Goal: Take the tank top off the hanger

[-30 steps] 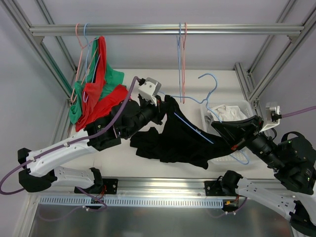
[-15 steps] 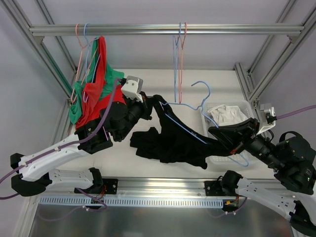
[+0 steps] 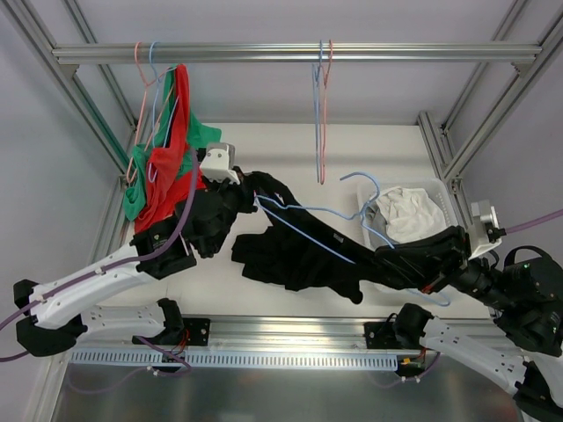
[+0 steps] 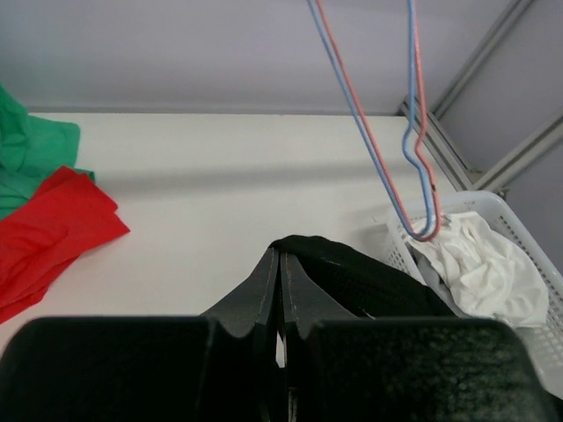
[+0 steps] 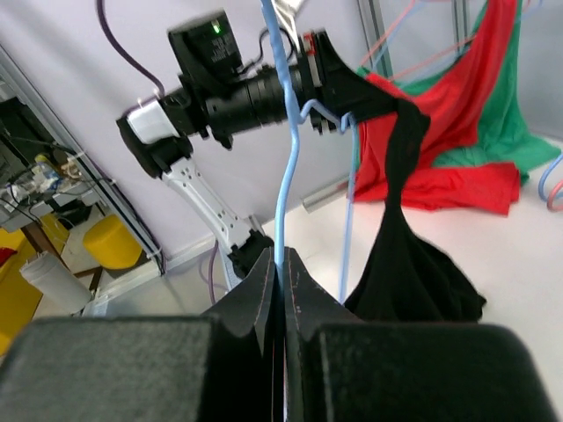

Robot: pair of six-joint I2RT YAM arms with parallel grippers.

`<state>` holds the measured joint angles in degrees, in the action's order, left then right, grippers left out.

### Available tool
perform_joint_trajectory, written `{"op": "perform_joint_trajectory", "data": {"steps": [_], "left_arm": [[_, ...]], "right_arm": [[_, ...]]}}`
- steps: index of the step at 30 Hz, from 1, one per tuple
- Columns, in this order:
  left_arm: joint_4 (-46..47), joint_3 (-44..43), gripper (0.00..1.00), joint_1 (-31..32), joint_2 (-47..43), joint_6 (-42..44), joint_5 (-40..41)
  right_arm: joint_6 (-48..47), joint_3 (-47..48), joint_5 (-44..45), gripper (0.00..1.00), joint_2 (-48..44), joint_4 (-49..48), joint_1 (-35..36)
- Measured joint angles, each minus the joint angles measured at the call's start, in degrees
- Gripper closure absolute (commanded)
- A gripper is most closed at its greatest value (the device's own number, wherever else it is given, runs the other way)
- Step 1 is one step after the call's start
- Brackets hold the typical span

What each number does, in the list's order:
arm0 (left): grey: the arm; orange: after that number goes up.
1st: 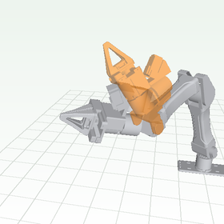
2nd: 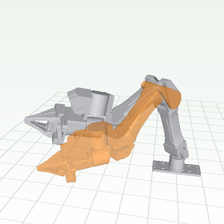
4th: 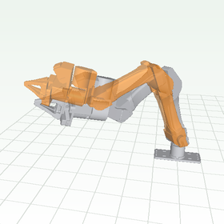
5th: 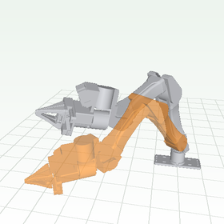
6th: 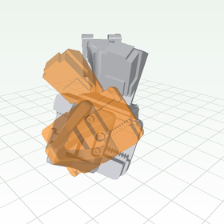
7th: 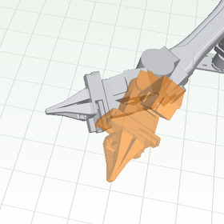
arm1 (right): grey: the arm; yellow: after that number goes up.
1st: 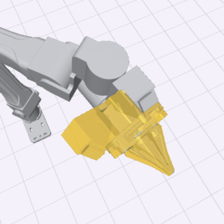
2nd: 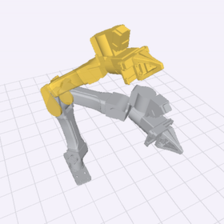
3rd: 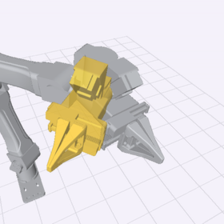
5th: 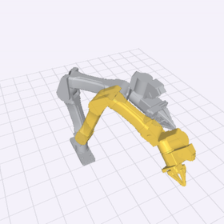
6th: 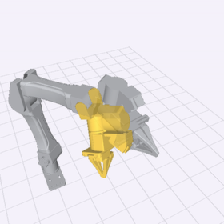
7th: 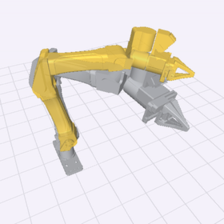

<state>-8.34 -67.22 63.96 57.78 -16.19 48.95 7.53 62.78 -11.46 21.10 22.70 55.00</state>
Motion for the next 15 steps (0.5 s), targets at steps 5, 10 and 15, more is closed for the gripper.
{"op": "perform_joint_trajectory", "data": {"steps": [5, 10, 15], "left_arm": [[1.66, 6.08, 1.00, -0.33, -5.68, -1.81, -10.93], [5.84, 15.04, 1.00, -0.33, -14.91, -5.33, -26.14], [13.81, 22.51, 1.00, -0.28, -15.28, -7.48, -40.39]], "right_arm": [[-1.62, -6.69, 1.36, 1.00, -3.15, -8.81, 0.00], [-4.17, -17.86, 3.48, 1.00, -3.48, -28.28, 0.00], [-5.49, -18.64, 2.40, 1.00, 9.75, -50.49, 0.04]]}}
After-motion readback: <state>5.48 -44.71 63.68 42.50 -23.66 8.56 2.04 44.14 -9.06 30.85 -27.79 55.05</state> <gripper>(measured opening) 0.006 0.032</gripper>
